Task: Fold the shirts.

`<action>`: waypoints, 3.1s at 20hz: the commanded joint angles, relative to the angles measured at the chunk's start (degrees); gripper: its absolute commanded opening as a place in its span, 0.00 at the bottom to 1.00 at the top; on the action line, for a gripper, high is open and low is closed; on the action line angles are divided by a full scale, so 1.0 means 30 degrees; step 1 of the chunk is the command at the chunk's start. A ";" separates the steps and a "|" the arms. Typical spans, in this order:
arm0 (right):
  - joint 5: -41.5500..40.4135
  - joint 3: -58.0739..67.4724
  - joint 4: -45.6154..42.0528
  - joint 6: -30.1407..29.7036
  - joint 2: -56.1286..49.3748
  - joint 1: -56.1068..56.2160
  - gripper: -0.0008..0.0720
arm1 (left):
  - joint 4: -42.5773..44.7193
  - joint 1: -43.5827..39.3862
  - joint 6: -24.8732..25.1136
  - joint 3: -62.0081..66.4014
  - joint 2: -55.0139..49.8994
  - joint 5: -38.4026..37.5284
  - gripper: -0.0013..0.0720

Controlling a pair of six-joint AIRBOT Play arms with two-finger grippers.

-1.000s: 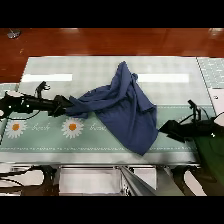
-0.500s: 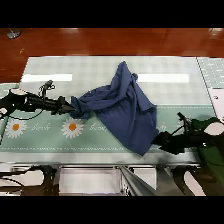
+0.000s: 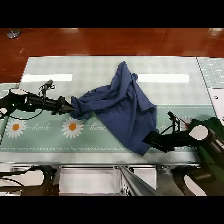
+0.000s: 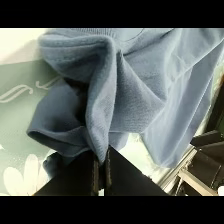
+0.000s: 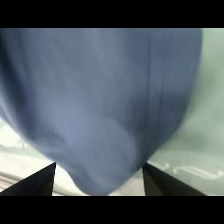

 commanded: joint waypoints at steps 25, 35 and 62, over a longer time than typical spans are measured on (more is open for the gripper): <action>0.5603 3.2261 -0.1290 -0.4357 -0.3410 -0.5166 0.05 | -0.8480 0.3694 -0.0729 1.5890 1.0207 0.2958 0.05; 0.9945 3.2356 -0.3599 -0.2776 0.2346 -0.5166 0.05 | 0.2761 0.6011 -0.3038 1.7588 1.7420 0.2645 0.05; -0.2681 2.4829 0.4473 -0.6105 -1.7959 -0.5173 0.52 | 0.9916 -0.4058 -1.1540 1.1322 0.0146 0.9908 0.05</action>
